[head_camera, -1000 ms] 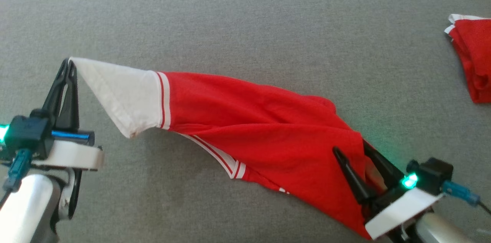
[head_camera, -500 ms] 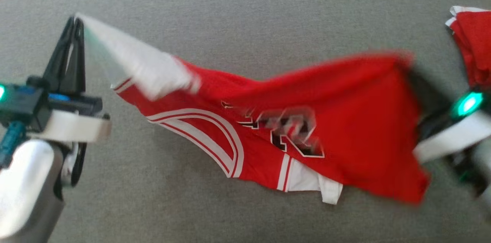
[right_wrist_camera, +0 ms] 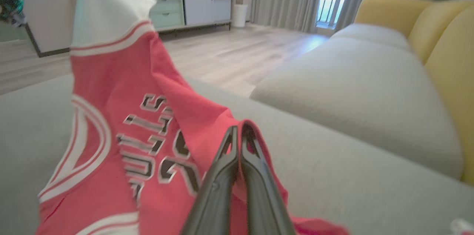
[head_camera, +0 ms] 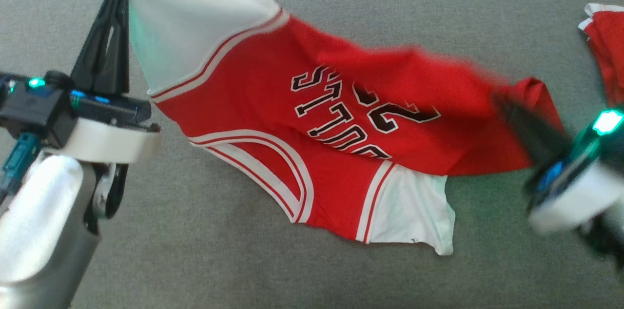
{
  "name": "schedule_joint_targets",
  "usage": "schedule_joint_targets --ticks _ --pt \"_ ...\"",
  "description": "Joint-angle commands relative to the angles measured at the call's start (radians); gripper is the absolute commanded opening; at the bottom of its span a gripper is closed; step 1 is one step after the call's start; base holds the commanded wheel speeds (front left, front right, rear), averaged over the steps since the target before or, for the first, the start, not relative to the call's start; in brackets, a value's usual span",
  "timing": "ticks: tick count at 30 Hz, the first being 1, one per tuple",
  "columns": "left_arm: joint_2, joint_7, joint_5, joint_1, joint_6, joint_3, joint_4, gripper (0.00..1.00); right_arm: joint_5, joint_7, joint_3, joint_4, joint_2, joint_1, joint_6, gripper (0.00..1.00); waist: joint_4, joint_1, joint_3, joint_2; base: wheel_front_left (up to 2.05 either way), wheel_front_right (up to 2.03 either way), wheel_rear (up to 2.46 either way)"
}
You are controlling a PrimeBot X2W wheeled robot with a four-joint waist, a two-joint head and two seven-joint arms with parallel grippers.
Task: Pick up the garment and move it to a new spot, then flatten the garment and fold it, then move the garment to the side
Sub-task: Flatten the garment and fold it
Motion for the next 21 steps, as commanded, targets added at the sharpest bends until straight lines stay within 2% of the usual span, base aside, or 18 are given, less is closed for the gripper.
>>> schedule_joint_targets --ticks 1,5,6,7,8,14,21 --pt "0.037 -0.009 -0.006 -0.01 0.001 0.05 -0.021 0.0 -0.001 -0.006 0.023 -0.03 -0.021 0.047 -0.001 0.0 -0.001 0.0 0.0 0.0 0.0 0.0 0.0" --pt "0.047 -0.017 -0.022 0.025 0.008 0.062 -0.013 0.0 0.035 -0.006 0.121 -0.024 0.01 0.117 -0.001 0.0 -0.011 0.0 -0.007 0.0 0.0 0.0 0.0" --pt "0.049 -0.019 -0.025 0.031 0.008 0.064 -0.011 0.0 0.05 -0.006 0.143 -0.017 0.02 0.125 -0.001 0.19 -0.013 0.0 -0.01 0.0 0.0 0.0 0.0" --pt "0.049 -0.019 -0.025 0.031 0.008 0.064 -0.011 0.0 0.05 -0.006 0.143 -0.017 0.02 0.125 -0.001 0.19 -0.013 0.0 -0.01 0.0 0.0 0.0 0.0" --pt "0.05 -0.021 -0.028 0.037 0.009 0.066 -0.009 0.0 0.068 -0.006 0.163 -0.012 0.028 0.132 -0.001 1.0 -0.015 0.0 -0.014 0.0 0.0 0.0 0.0" --pt "0.052 -0.018 -0.032 0.056 0.022 0.065 -0.017 0.0 0.228 0.015 0.223 0.0 0.024 0.157 -0.001 1.0 -0.022 0.0 -0.025 0.0 0.0 0.0 0.0" --pt "0.051 -0.024 -0.031 0.05 0.021 0.058 -0.015 0.0 0.446 0.017 0.124 -0.019 -0.043 0.181 -0.001 1.0 -0.02 0.0 -0.026 0.0 0.0 0.0 0.0"
